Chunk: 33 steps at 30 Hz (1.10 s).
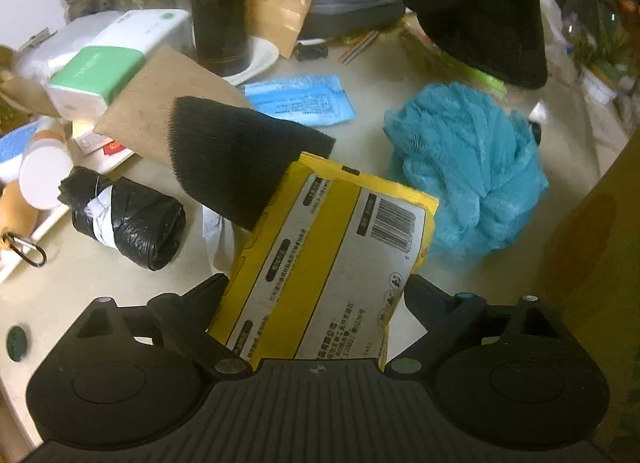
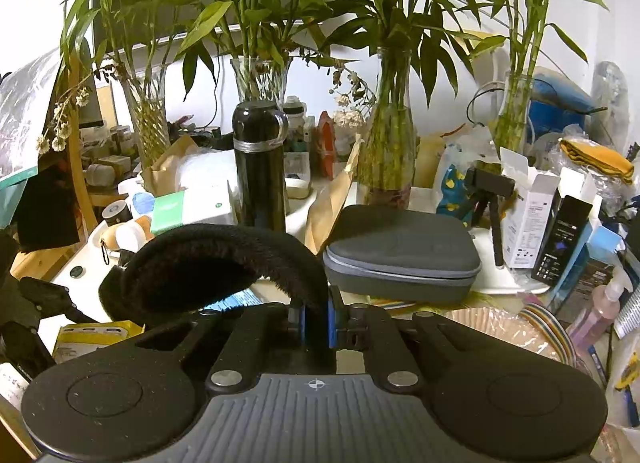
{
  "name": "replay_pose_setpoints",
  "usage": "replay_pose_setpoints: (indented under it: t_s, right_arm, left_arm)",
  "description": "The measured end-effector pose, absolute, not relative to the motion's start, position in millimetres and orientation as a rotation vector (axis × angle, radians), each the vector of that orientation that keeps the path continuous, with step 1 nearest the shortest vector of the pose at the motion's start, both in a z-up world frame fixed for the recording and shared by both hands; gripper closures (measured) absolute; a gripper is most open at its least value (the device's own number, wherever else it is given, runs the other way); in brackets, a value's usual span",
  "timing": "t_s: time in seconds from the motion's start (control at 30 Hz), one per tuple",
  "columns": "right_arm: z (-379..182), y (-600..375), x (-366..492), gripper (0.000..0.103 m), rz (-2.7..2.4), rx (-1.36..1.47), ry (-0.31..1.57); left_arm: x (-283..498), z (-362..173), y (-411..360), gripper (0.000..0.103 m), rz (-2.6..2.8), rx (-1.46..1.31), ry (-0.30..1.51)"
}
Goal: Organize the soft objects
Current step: 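Lift the earmuffs with the right gripper while the left gripper grasps the yellow packet, then lower the yellow packet into the box with the left gripper while the right holds the earmuffs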
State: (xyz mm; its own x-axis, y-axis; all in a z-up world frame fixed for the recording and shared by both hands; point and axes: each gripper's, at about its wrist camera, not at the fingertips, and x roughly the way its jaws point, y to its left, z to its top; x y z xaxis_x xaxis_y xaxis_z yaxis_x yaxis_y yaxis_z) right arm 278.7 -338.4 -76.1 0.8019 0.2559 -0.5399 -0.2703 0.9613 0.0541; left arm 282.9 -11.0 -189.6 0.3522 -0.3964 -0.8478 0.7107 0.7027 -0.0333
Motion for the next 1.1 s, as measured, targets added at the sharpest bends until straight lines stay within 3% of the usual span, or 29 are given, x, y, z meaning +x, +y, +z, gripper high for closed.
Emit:
replay_pose_setpoints:
  t_s: [0.23, 0.53, 1.1]
  right_arm:
    - [-75, -340, 277, 0.091, 0.275, -0.024, 0.579]
    - [-67, -348, 269, 0.091, 0.259, 0.005, 0.544]
    - [-30, -353, 230, 0.091, 0.325, 0.114, 0.404]
  left_arm:
    - [274, -175, -14, 0.041, -0.7, 0.405, 0.934]
    - [250, -136, -19, 0.042, -0.662, 0.414, 0.823]
    - [192, -51, -5, 0.042, -0.443, 0.18, 0.677]
